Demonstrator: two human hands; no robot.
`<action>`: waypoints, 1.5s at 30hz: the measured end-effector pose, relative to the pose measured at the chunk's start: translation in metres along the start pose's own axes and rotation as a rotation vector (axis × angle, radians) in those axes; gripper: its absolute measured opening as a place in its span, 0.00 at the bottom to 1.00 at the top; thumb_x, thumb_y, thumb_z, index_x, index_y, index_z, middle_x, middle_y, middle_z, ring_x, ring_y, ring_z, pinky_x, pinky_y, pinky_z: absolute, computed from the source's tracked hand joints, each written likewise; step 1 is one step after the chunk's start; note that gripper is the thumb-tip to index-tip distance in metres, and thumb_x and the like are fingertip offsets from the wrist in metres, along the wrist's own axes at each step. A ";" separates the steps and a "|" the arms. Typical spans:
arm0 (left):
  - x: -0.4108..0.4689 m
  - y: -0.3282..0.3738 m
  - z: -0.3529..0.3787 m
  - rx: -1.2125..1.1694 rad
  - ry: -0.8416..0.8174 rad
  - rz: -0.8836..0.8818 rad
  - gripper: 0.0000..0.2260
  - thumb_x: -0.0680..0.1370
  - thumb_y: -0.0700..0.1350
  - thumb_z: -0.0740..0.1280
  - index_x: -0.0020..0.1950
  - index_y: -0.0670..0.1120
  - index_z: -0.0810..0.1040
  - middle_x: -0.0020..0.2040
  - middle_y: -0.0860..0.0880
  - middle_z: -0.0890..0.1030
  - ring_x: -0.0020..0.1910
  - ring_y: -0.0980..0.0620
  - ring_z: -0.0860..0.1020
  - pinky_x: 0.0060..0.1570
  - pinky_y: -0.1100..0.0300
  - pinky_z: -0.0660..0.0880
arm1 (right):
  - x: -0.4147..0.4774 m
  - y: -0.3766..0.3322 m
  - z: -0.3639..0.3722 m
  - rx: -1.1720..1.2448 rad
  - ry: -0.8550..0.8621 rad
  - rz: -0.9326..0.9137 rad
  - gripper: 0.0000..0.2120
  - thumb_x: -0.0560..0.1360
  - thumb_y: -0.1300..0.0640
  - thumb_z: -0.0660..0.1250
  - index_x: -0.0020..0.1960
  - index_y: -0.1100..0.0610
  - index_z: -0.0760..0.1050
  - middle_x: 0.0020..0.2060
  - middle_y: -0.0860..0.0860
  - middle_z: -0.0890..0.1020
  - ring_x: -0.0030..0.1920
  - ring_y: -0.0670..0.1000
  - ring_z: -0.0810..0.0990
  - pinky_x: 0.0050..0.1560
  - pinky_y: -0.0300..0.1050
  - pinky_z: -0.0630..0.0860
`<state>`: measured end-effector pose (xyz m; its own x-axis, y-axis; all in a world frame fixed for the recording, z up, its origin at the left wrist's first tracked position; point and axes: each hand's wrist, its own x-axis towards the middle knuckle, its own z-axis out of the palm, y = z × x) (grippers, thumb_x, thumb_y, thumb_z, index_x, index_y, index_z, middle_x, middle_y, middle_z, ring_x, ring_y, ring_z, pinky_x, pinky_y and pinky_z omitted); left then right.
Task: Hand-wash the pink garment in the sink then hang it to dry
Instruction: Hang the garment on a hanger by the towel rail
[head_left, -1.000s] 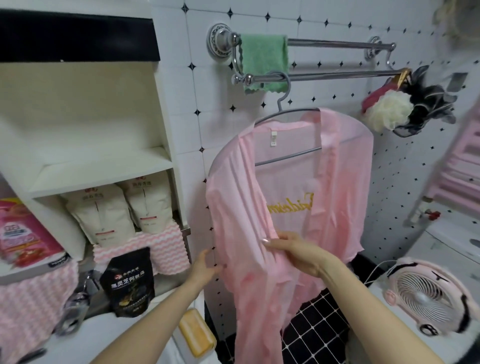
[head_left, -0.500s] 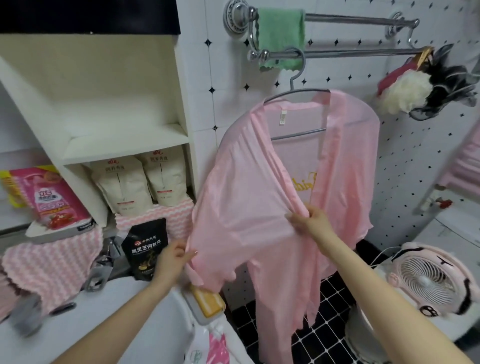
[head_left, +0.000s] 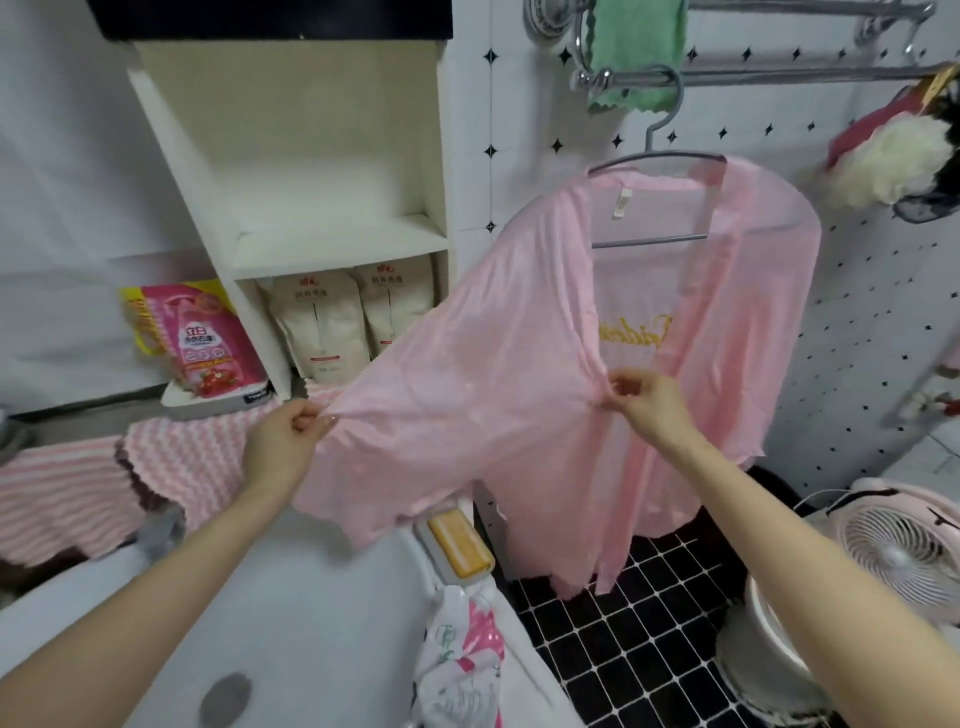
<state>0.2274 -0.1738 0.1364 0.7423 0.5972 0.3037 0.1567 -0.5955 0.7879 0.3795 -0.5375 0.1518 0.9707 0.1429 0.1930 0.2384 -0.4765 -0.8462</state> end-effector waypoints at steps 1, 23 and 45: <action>0.004 0.000 -0.006 0.005 0.003 -0.006 0.05 0.73 0.43 0.72 0.45 0.43 0.80 0.40 0.45 0.81 0.40 0.47 0.77 0.41 0.57 0.71 | 0.005 -0.002 -0.003 0.094 0.165 0.057 0.10 0.67 0.65 0.74 0.45 0.56 0.79 0.31 0.50 0.77 0.29 0.38 0.72 0.32 0.34 0.67; 0.019 0.022 -0.039 0.306 -0.227 0.116 0.06 0.72 0.40 0.73 0.45 0.38 0.83 0.43 0.44 0.81 0.43 0.47 0.77 0.43 0.58 0.67 | -0.005 -0.040 0.004 0.138 -0.305 0.104 0.08 0.73 0.66 0.70 0.36 0.61 0.78 0.22 0.47 0.76 0.22 0.42 0.73 0.27 0.38 0.74; 0.012 0.006 -0.057 0.374 -0.165 -0.047 0.09 0.71 0.46 0.74 0.35 0.51 0.75 0.38 0.50 0.79 0.42 0.46 0.77 0.38 0.58 0.67 | -0.004 -0.016 -0.015 0.179 -0.036 0.199 0.10 0.71 0.65 0.72 0.35 0.58 0.72 0.25 0.52 0.76 0.20 0.43 0.75 0.21 0.34 0.67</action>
<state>0.1999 -0.1400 0.1754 0.8185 0.5524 0.1574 0.3965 -0.7417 0.5410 0.3719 -0.5438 0.1723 0.9955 0.0945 -0.0012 0.0309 -0.3381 -0.9406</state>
